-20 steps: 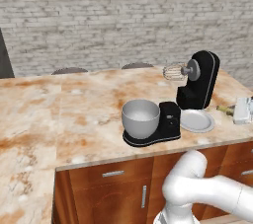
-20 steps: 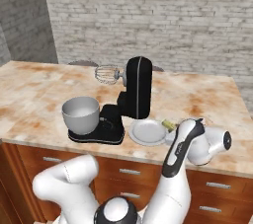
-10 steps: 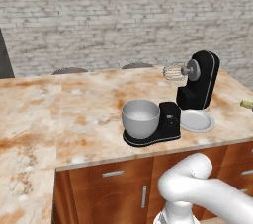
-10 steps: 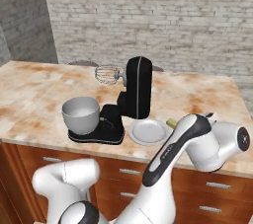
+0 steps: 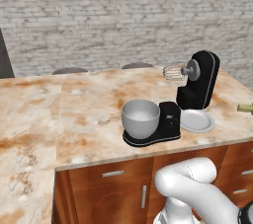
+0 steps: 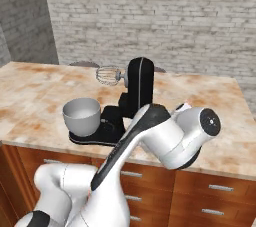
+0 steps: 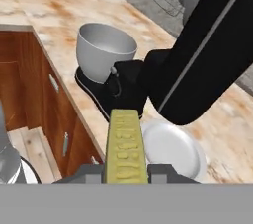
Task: Add butter and sugar cubes to the stand mixer bowl and then turn on the stand mixer to begin making frosting.
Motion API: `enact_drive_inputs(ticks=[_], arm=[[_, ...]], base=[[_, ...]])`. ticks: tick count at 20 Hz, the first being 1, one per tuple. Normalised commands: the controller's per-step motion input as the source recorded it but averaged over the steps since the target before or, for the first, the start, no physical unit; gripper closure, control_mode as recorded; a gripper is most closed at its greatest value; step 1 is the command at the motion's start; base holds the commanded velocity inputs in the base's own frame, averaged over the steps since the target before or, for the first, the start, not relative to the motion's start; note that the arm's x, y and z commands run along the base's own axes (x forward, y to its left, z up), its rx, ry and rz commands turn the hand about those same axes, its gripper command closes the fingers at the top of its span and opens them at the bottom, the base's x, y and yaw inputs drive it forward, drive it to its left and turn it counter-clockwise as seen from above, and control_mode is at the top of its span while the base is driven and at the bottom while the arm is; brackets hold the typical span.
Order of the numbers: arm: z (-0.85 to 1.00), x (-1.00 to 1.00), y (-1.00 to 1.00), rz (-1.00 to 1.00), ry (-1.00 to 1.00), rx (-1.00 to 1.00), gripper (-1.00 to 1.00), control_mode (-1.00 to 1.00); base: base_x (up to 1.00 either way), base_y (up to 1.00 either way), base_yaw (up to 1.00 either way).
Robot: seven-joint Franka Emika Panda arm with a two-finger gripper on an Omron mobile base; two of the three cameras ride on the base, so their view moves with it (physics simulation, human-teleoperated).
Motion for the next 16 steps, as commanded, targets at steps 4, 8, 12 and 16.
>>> enact_drive_inputs(ticks=[4,8,12,16], arm=[[0.02,-0.01,1.00,0.00,0.04,-0.14,1.00,-1.00],[0.10,-0.01,1.00,0.00,0.04,-0.12,1.00,-1.00],[0.22,0.00,0.92,0.00,0.06,-0.08,1.00,-1.00],[0.34,0.02,0.90,0.00,0.08,-0.07,1.00,-1.00]], base=[[0.00,0.00,0.00],[0.00,0.00,0.00],[0.00,0.00,0.00],[0.00,0.00,0.00]])
